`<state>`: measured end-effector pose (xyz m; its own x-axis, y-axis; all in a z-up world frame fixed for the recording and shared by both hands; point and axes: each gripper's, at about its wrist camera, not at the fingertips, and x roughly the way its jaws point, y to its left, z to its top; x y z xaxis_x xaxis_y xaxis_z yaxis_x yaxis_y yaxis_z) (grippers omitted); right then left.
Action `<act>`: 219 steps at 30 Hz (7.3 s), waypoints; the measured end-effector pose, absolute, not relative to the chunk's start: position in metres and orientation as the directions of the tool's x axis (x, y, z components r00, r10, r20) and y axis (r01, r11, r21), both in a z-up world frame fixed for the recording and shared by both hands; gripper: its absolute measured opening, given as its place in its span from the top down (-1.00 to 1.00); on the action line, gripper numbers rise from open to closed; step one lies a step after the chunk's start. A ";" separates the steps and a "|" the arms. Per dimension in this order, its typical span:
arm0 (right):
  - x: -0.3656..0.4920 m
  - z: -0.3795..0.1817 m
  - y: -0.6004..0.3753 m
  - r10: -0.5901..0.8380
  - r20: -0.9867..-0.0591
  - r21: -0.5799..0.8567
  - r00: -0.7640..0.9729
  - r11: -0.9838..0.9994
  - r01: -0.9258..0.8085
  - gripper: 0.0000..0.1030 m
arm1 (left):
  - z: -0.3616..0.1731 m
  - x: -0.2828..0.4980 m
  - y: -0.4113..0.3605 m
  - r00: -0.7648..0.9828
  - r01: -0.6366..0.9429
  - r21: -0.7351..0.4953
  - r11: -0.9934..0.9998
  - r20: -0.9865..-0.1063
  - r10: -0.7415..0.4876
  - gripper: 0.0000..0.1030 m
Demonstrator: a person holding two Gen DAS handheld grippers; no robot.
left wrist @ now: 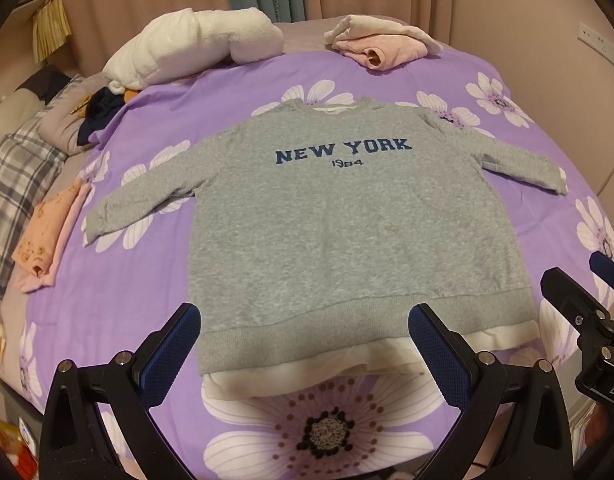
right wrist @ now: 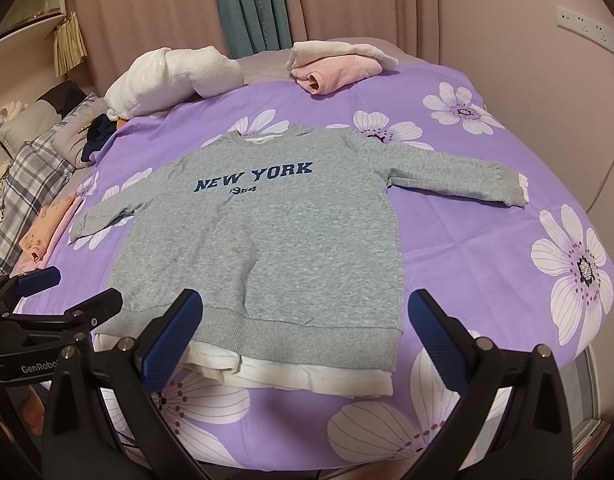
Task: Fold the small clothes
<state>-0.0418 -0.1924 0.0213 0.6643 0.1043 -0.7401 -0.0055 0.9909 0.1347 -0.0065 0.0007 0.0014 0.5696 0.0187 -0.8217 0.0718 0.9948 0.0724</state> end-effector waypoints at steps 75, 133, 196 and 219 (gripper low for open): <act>0.109 -0.112 -0.486 0.067 -0.614 0.726 0.786 0.440 0.529 0.42 | -0.054 0.170 0.016 0.497 -0.011 -0.373 0.928 -0.807 -0.318 -1.00; 0.235 -0.044 -0.187 0.301 -0.782 0.327 0.546 0.944 -0.051 -0.26 | -0.081 0.135 0.193 0.541 -0.295 -0.419 0.859 -0.814 -0.211 -1.00; 0.179 -0.019 -0.199 0.367 -0.655 0.295 0.661 0.929 -0.224 0.00 | -0.138 0.146 0.414 0.865 -0.394 -0.910 0.127 -0.414 -0.283 -1.00; 0.158 -0.031 -0.199 0.361 -0.682 0.289 0.636 0.932 -0.220 -0.03 | -0.055 0.187 0.337 0.698 -0.502 -0.511 0.697 -0.716 -0.022 0.76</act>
<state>0.1584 -0.1993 -0.0312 0.6364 0.3613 -0.6815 -0.2197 0.9318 0.2888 0.1870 0.3367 -0.0553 0.6979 -0.0220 -0.7159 -0.5024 0.6973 -0.5113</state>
